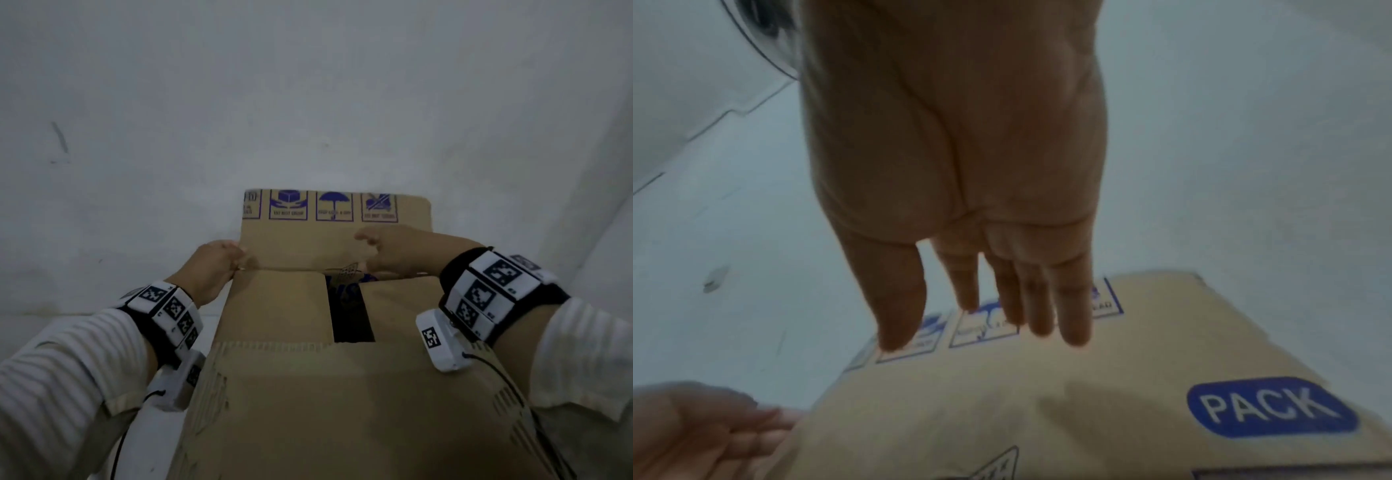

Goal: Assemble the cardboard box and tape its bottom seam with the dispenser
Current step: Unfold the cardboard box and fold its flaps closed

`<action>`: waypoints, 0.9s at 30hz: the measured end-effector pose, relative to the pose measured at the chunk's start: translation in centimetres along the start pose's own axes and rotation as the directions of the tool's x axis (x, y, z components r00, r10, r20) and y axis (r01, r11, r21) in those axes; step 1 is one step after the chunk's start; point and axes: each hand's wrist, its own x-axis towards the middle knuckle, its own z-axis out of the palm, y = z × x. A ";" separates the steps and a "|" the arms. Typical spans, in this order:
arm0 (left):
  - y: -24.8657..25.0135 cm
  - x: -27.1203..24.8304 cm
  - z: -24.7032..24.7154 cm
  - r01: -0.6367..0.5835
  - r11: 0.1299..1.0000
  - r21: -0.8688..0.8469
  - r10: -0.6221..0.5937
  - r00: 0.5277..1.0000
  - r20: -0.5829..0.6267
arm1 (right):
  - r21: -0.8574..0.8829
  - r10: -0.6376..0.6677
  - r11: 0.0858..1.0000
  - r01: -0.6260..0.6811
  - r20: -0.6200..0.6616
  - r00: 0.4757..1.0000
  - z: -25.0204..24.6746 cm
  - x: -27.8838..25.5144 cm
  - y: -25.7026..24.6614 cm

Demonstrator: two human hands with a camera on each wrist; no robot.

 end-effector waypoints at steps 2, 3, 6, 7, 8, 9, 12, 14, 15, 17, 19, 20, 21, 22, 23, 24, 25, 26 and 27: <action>0.9 0.1 -0.6 -0.087 0.995 -0.042 0.087 0.996 -0.004 | 0.023 -0.020 0.999 0.025 -0.168 0.986 -0.3 0.3 -0.5; 1.5 0.0 -0.9 -0.124 0.991 -0.052 0.124 0.992 0.001 | 0.056 -0.020 0.998 0.037 -0.273 0.962 -0.5 0.3 -0.9; 2.6 -1.1 -0.8 -0.263 0.964 -0.027 0.264 0.964 0.015 | 0.059 0.004 0.998 0.028 -0.482 0.876 -1.0 -0.3 -1.8; 2.9 -1.7 -0.8 -0.303 0.953 -0.003 0.303 0.953 0.021 | 0.012 0.020 1.000 -0.016 -0.505 0.863 -1.2 -0.6 -2.2; 2.8 -2.1 -0.8 -0.342 0.940 0.011 0.341 0.940 0.020 | -0.052 0.033 0.996 -0.070 -0.515 0.856 -1.5 -1.0 -2.7; 2.7 -2.8 -0.9 -0.361 0.932 0.019 0.360 0.933 0.025 | -0.116 0.042 0.986 -0.117 -0.509 0.860 -1.7 -1.5 -3.1; 1.7 -4.5 -1.8 -0.417 0.907 0.060 0.413 0.908 0.074 | -0.269 0.029 0.955 -0.123 -0.329 0.944 -2.3 -3.4 -4.5; 0.7 -5.7 -2.4 -0.465 0.874 0.145 0.446 0.883 0.143 | -0.330 0.040 0.940 -0.091 -0.158 0.987 -2.4 -4.7 -5.3; 0.2 -6.4 -2.7 -0.488 0.850 0.199 0.457 0.871 0.183 | -0.337 0.066 0.937 -0.090 -0.084 0.994 -2.2 -5.4 -5.7; -0.8 -7.6 -3.1 -0.516 0.799 0.308 0.457 0.855 0.247 | -0.292 0.134 0.949 -0.119 0.031 0.991 -1.6 -6.1 -5.9; -1.8 -8.7 -3.4 -0.524 0.752 0.400 0.431 0.850 0.303 | -0.240 0.188 0.958 -0.156 0.116 0.975 -0.5 -6.4 -5.9; -2.2 -9.1 -3.5 -0.525 0.734 0.432 0.410 0.848 0.335 | -0.230 0.219 0.956 -0.180 0.157 0.963 0.2 -6.4 -5.8; -2.7 -9.4 -3.7 -0.519 0.723 0.456 0.376 0.849 0.370 | -0.230 0.250 0.952 -0.203 0.199 0.947 0.8 -6.5 -5.8; -3.2 -9.7 -3.8 -0.510 0.720 0.470 0.337 0.849 0.407 | -0.232 0.277 0.947 -0.222 0.238 0.931 1.4 -6.7 -5.9; -3.6 -9.9 -3.9 -0.500 0.722 0.478 0.301 0.849 0.435 | -0.232 0.294 0.944 -0.234 0.271 0.917 2.0 -6.9 -6.0; -3.9 -10.3 -4.0 -0.493 0.717 0.493 0.268 0.848 0.458 | -0.241 0.302 0.942 -0.235 0.293 0.907 2.5 -7.1 -6.2; -4.1 -10.7 -4.2 -0.501 0.693 0.518 0.251 0.842 0.478 | -0.262 0.304 0.938 -0.227 0.305 0.903 3.0 -7.3 -6.6; -4.2 -11.1 -4.2 -0.516 0.653 0.555 0.238 0.835 0.497 | -0.301 0.302 0.930 -0.210 0.306 0.903 3.5 -7.5 -7.1; -4.3 -11.4 -4.2 -0.527 0.608 0.594 0.229 0.833 0.504 | -0.356 0.298 0.916 -0.183 0.302 0.906 3.9 -7.7 -7.8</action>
